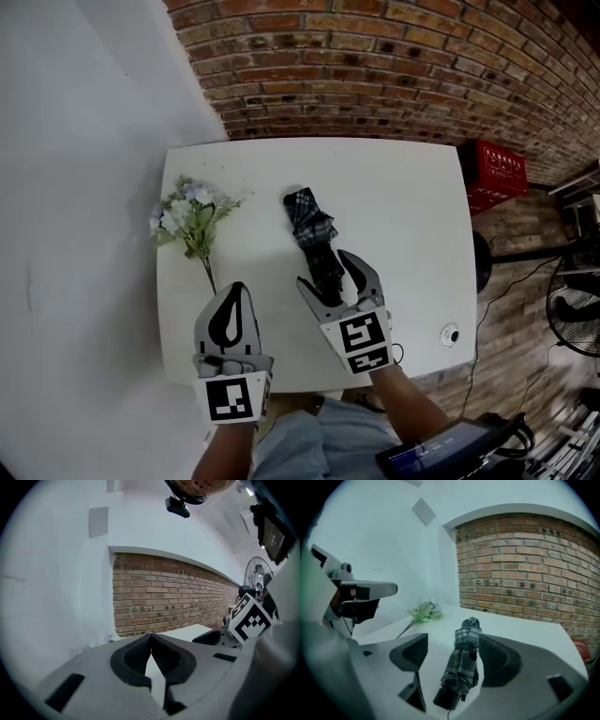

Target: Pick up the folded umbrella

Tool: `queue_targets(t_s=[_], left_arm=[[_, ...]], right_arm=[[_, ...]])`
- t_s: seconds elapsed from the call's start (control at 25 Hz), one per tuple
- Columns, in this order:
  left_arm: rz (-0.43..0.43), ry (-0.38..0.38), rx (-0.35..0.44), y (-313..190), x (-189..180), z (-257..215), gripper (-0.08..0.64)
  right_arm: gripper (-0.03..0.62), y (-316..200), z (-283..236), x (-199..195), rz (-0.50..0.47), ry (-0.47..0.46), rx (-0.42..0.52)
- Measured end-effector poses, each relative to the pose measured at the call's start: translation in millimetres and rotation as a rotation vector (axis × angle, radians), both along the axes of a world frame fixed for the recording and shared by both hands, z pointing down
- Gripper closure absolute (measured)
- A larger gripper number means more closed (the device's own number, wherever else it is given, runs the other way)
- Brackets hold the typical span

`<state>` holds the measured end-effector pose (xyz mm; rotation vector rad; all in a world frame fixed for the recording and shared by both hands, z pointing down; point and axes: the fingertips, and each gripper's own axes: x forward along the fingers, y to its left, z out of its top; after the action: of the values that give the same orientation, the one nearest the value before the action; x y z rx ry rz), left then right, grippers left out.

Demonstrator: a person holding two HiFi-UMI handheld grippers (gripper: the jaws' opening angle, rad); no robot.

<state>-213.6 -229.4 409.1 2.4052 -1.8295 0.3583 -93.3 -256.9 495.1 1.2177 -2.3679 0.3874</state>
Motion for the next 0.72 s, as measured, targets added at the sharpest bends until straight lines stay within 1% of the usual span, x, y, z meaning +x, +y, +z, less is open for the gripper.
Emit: queue_targets(t_s=[0.16, 0.36, 0.52, 0.72], left_arm=[[0.002, 0.01, -0.022, -5.6, -4.6, 5.7, 0.554], [0.003, 0.02, -0.057, -15.5, -13.2, 23.3, 0.554], [0.0, 0.021, -0.076, -22.0, -19.3, 35.2, 0.554], [-0.002, 0.022, -0.099, -26.3, -24.2, 45.0, 0.554]], right_arm=[[0.235, -9.7, 10.3, 3.3, 0.036, 0.017, -0.029], [0.225, -19.2, 37.3, 4.4, 0.071, 0.036, -0.092], [0.225, -21.3, 61.7, 8.1, 0.083, 0.072, -0.129], [0.216, -20.2, 78.6, 7.3, 0.093, 0.091, -0.197]])
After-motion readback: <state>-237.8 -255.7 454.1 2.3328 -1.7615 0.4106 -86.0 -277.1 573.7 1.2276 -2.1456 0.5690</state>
